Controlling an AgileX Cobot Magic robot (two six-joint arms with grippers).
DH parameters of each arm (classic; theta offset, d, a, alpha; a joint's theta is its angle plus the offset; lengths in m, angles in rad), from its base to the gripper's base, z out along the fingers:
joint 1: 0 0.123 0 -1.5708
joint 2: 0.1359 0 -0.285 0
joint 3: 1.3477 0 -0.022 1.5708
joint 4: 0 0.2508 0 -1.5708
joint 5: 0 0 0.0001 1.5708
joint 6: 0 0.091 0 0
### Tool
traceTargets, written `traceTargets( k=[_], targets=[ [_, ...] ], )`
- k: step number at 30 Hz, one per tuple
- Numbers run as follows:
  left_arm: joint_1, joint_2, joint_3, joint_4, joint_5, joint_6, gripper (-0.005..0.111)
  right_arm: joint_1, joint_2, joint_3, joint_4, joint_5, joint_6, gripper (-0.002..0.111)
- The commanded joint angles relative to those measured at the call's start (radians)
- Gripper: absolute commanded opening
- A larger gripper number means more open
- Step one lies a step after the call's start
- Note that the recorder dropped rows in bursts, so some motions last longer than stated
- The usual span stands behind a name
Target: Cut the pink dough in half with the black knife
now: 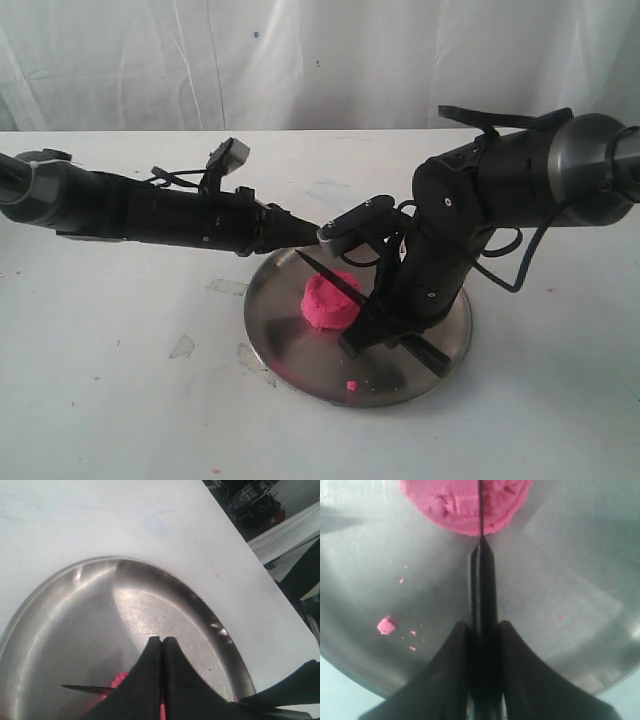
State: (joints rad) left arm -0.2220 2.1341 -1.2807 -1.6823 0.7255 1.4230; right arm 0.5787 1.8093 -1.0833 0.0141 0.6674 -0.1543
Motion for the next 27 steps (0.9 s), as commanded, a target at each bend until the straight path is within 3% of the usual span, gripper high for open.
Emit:
traceTargets(
  k=[1, 12, 27],
  targets=[
    [0.011, -0.045, -0.01, 0.012, 0.0, -0.017, 0.0, -0.001, -0.002, -0.003, -0.014, -0.017, -0.002, 0.0],
    [-0.066, 0.022, -0.01, 0.037, -0.103, -0.015, 0.0, -0.001, -0.002, -0.003, -0.007, -0.012, -0.002, 0.0],
    [-0.068, 0.005, -0.054, 0.076, -0.082, -0.019, 0.0, -0.001, 0.001, -0.001, -0.007, -0.01, -0.006, 0.0]
  ],
)
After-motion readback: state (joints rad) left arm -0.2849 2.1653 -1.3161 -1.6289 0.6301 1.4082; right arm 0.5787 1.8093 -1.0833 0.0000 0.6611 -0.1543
